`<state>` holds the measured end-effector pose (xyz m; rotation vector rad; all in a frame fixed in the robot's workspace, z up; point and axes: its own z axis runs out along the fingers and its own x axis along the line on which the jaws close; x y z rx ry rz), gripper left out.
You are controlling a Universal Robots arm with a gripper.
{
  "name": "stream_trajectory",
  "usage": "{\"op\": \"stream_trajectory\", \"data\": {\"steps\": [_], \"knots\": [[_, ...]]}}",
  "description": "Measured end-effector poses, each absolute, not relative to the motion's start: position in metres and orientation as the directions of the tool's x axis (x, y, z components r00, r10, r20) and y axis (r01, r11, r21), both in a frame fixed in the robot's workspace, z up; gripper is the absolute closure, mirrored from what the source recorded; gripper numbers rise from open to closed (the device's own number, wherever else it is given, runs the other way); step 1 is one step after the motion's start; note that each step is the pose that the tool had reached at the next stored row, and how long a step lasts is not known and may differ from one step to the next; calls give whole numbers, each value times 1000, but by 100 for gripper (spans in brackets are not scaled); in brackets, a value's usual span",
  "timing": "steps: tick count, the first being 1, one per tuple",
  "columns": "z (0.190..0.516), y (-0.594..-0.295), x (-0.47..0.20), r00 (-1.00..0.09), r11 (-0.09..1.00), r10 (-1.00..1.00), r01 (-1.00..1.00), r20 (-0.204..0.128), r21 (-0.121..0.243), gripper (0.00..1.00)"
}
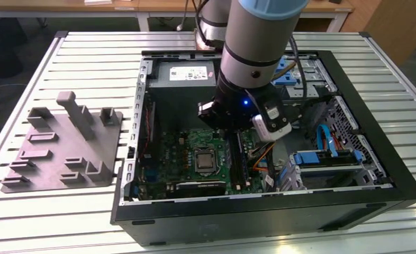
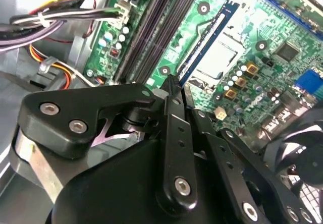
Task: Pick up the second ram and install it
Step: 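Insert the second ram into the second slot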
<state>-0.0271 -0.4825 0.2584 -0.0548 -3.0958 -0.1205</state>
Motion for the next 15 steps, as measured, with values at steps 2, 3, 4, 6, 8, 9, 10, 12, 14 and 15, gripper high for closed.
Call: {"op": "stream_trajectory", "data": {"steps": [2, 3, 4, 6, 8, 9, 10, 12, 14, 15], "knots": [[256, -483, -26, -998, 996, 34, 37, 44, 75, 86], [255, -484, -25, -998, 997, 34, 37, 44, 75, 86], [254, -485, -24, -998, 997, 34, 37, 44, 75, 86], [252, -487, -24, -998, 996, 34, 37, 44, 75, 86], [252, -488, -24, -998, 997, 34, 37, 44, 73, 86], [252, -488, -24, -998, 997, 34, 37, 44, 72, 86], [252, -488, -24, -998, 997, 34, 37, 44, 72, 86], [252, -488, -24, -998, 997, 34, 37, 44, 70, 86], [250, -488, -24, -998, 997, 34, 37, 44, 66, 86], [249, -488, -24, -998, 997, 34, 37, 44, 65, 86]]}}
